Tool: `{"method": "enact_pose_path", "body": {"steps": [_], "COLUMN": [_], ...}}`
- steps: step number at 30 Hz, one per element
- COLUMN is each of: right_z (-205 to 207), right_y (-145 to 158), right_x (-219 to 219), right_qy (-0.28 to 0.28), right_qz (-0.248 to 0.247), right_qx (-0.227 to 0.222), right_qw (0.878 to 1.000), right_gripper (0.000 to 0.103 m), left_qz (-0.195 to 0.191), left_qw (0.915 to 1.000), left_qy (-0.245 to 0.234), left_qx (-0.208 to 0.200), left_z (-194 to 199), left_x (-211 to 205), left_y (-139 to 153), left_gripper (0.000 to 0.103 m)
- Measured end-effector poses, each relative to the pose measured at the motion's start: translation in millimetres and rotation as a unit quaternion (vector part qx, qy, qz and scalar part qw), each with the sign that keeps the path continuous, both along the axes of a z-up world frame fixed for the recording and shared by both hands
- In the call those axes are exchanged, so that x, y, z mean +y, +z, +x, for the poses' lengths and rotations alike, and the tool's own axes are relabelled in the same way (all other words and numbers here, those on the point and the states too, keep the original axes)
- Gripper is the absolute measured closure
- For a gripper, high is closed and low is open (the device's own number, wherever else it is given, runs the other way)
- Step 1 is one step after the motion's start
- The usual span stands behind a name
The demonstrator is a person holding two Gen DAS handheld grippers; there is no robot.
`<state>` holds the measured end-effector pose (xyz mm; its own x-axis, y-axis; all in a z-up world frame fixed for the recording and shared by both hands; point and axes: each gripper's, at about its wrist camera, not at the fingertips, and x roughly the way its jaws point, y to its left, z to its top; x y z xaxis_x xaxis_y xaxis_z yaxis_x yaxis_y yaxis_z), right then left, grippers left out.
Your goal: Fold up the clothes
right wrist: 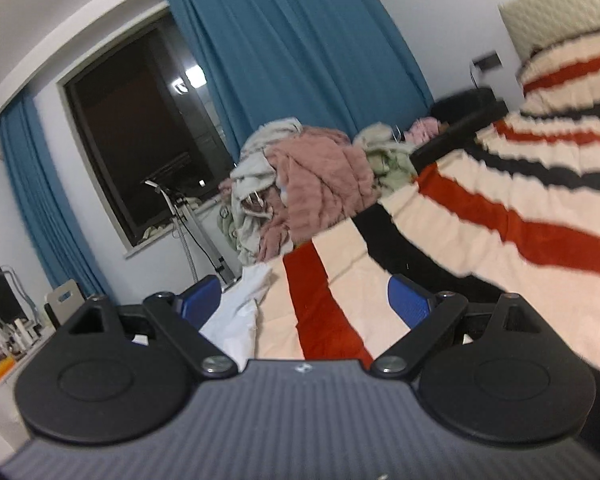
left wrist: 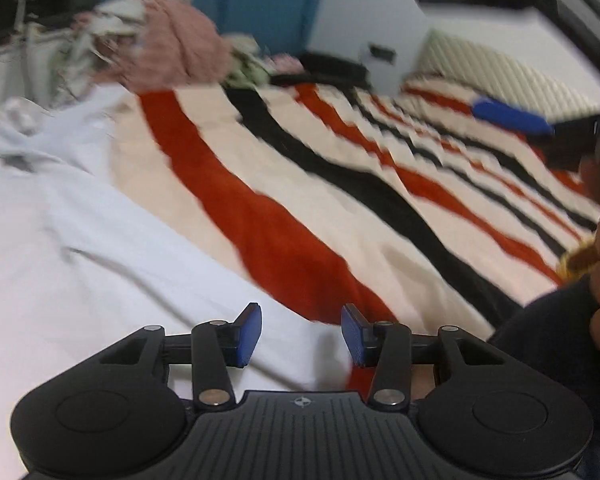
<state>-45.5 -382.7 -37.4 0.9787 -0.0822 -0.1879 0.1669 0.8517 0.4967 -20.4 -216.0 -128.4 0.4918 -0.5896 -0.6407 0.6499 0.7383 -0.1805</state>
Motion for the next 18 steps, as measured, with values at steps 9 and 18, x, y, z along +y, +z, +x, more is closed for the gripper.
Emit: {"method": "enact_pose_path", "body": {"steps": [9, 18], "right_z": [12.6, -2.5], "right_y": [-14.4, -8.5], "right_x": [-2.2, -0.1], "right_qy": [0.008, 0.01], "right_qz": [0.013, 0.006], "right_qx": [0.014, -0.016], "right_qw": [1.0, 1.0], "right_gripper": [0.011, 0.011], "left_qz": [0.009, -0.119], "left_qw": [0.9991, 0.9803], "left_qy": [0.04, 0.155], "left_qx": [-0.007, -0.029], "left_z": [13.6, -17.3], "left_x": [-25.4, 100.3], "left_y": [-35.5, 57.4], "left_gripper": [0.096, 0.097]}}
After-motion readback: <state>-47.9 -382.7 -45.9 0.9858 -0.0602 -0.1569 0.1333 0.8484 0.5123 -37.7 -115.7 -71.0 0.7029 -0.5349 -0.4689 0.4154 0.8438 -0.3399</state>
